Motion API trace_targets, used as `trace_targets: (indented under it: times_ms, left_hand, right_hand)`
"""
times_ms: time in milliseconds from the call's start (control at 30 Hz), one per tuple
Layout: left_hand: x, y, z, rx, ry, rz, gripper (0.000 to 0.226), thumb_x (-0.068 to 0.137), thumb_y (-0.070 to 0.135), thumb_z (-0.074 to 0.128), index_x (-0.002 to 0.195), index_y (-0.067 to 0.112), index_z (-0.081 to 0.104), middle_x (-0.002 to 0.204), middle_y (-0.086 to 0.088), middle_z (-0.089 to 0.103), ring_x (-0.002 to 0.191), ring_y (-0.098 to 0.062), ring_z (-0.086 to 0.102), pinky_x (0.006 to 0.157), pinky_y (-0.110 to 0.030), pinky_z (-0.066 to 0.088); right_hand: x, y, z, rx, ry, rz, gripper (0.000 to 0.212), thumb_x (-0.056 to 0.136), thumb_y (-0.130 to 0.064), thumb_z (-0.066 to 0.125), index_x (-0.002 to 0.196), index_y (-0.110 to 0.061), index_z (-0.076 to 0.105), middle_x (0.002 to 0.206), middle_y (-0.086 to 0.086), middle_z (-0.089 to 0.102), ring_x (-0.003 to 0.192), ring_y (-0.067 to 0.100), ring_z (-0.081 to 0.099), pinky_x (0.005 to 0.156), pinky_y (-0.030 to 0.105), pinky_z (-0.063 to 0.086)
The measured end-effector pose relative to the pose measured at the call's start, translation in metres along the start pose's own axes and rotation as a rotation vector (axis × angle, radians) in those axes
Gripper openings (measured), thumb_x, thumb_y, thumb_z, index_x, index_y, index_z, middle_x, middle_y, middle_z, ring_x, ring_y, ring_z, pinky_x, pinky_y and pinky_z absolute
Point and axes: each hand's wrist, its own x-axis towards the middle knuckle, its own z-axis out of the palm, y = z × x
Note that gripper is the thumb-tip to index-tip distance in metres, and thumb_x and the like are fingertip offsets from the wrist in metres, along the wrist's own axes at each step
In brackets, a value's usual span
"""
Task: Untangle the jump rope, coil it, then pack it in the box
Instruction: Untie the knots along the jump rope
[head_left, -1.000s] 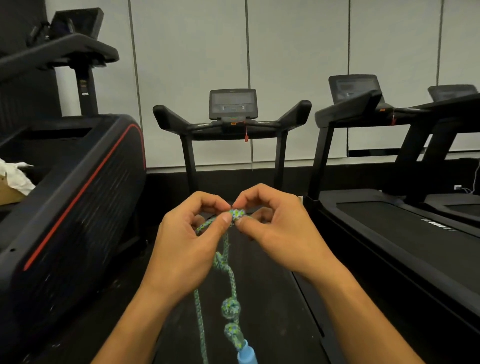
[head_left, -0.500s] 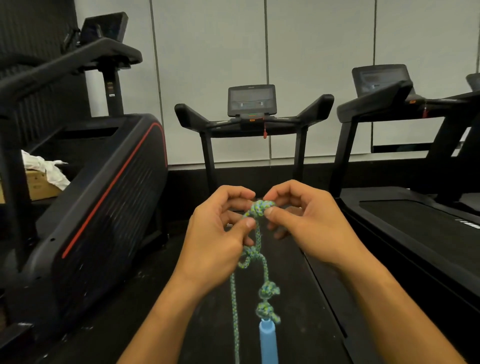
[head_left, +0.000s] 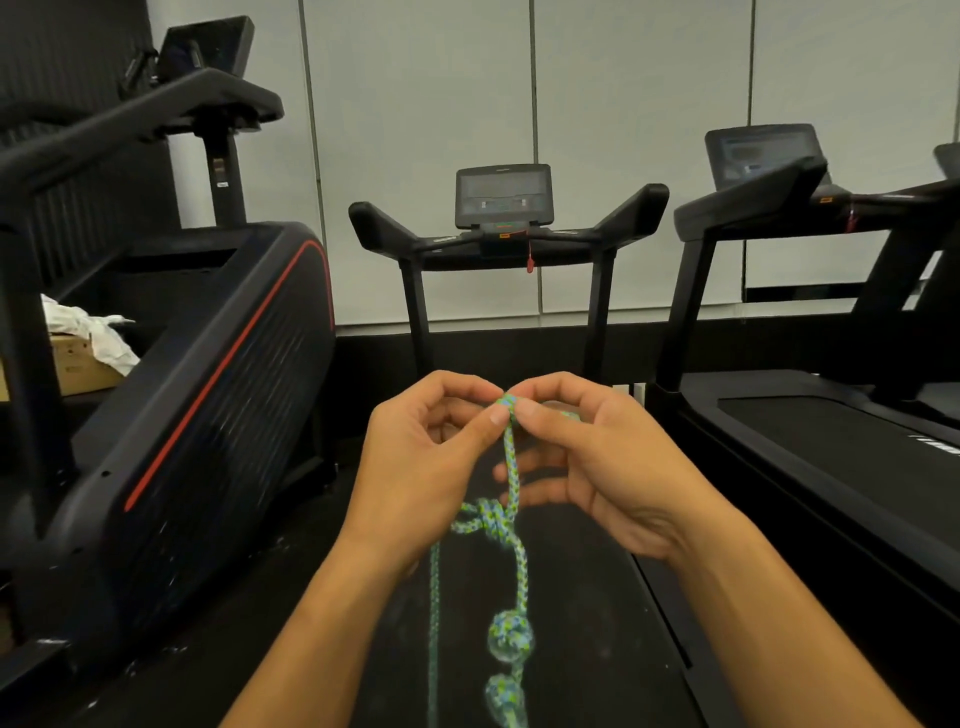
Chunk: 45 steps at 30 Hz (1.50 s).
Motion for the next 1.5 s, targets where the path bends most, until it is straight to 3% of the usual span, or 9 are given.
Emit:
trace_targets:
  times_ms: [133, 433, 667, 800, 933, 1133, 1267, 1333, 1500]
  left_hand:
    - [0.000, 0.000, -0.002, -0.031, -0.022, -0.038, 0.011, 0.087, 0.004, 0.073, 0.093, 0.014, 0.073, 0.076, -0.007, 0.075, 0.061, -0.009, 0.063, 0.055, -0.019, 0.048]
    - [-0.002, -0.002, -0.002, -0.014, -0.031, -0.050, 0.011, 0.087, 0.008, 0.074, 0.092, 0.017, 0.074, 0.086, -0.005, 0.077, 0.077, -0.013, 0.072, 0.066, -0.022, 0.053]
    - [-0.003, -0.003, -0.001, 0.127, -0.045, -0.038, 0.016, 0.087, 0.012, 0.076, 0.091, 0.027, 0.073, 0.082, 0.002, 0.075, 0.069, -0.011, 0.068, 0.066, -0.031, 0.055]
    - [-0.003, 0.000, 0.002, -0.009, 0.003, -0.071, 0.011, 0.092, 0.005, 0.068, 0.094, 0.015, 0.070, 0.082, -0.005, 0.074, 0.070, -0.016, 0.072, 0.065, -0.031, 0.058]
    - [-0.003, 0.004, 0.006, -0.292, 0.018, -0.253, 0.006, 0.094, -0.002, 0.060, 0.092, 0.002, 0.064, 0.087, -0.015, 0.071, 0.063, -0.022, 0.073, 0.054, -0.030, 0.059]
    - [0.005, -0.005, 0.000, -0.313, -0.028, -0.381, 0.011, 0.095, 0.006, 0.059, 0.092, 0.006, 0.070, 0.075, -0.004, 0.063, 0.055, -0.007, 0.049, 0.047, -0.021, 0.033]
    - [0.005, -0.005, -0.001, -0.310, -0.035, -0.387, 0.013, 0.094, 0.008, 0.060, 0.090, 0.006, 0.071, 0.070, 0.001, 0.064, 0.054, -0.006, 0.047, 0.046, -0.020, 0.032]
    - [0.005, -0.004, 0.000, -0.312, -0.029, -0.376, 0.012, 0.094, 0.008, 0.061, 0.090, 0.007, 0.072, 0.074, -0.001, 0.066, 0.057, -0.008, 0.051, 0.050, -0.023, 0.037]
    - [0.002, -0.001, -0.004, -0.177, -0.024, -0.216, 0.011, 0.091, 0.004, 0.066, 0.090, 0.012, 0.073, 0.080, -0.006, 0.073, 0.070, -0.012, 0.067, 0.067, -0.031, 0.052]
  right_hand:
    - [0.000, -0.001, -0.003, -0.031, 0.010, -0.054, 0.018, 0.090, -0.003, 0.065, 0.107, 0.002, 0.062, 0.086, 0.018, 0.065, 0.070, 0.027, 0.066, 0.056, 0.036, 0.059]
    - [0.001, -0.001, -0.006, -0.344, 0.158, -0.312, 0.022, 0.077, 0.012, 0.074, 0.091, -0.004, 0.065, 0.091, 0.018, 0.071, 0.078, 0.038, 0.072, 0.071, 0.042, 0.063]
    - [0.000, 0.002, -0.005, -0.482, 0.132, -0.411, 0.039, 0.077, 0.008, 0.076, 0.107, -0.015, 0.065, 0.090, 0.005, 0.071, 0.086, 0.015, 0.073, 0.081, 0.031, 0.060]
    - [-0.002, -0.002, -0.006, -0.394, 0.101, -0.367, 0.040, 0.079, 0.012, 0.071, 0.106, -0.017, 0.067, 0.094, 0.001, 0.073, 0.087, 0.010, 0.072, 0.079, 0.026, 0.058]
    - [-0.003, -0.001, -0.004, -0.359, 0.023, -0.220, 0.047, 0.082, 0.011, 0.069, 0.116, -0.020, 0.060, 0.102, 0.005, 0.067, 0.079, 0.016, 0.071, 0.071, 0.040, 0.063]
    - [0.000, 0.000, -0.008, -0.318, 0.026, -0.088, 0.020, 0.087, 0.002, 0.069, 0.106, -0.006, 0.064, 0.080, 0.013, 0.065, 0.051, 0.018, 0.059, 0.050, 0.026, 0.047]
    - [0.000, 0.001, -0.008, -0.290, 0.027, -0.105, 0.014, 0.088, 0.001, 0.067, 0.102, -0.003, 0.067, 0.078, 0.015, 0.065, 0.049, 0.017, 0.057, 0.044, 0.018, 0.042]
    - [0.000, 0.001, -0.008, -0.268, 0.025, -0.114, 0.019, 0.089, 0.003, 0.065, 0.105, -0.007, 0.067, 0.081, 0.016, 0.064, 0.051, 0.020, 0.059, 0.046, 0.019, 0.041]
    - [0.000, -0.002, -0.012, -0.222, -0.055, -0.111, 0.046, 0.082, 0.018, 0.053, 0.108, -0.014, 0.071, 0.096, 0.017, 0.070, 0.068, 0.027, 0.068, 0.072, 0.044, 0.050]
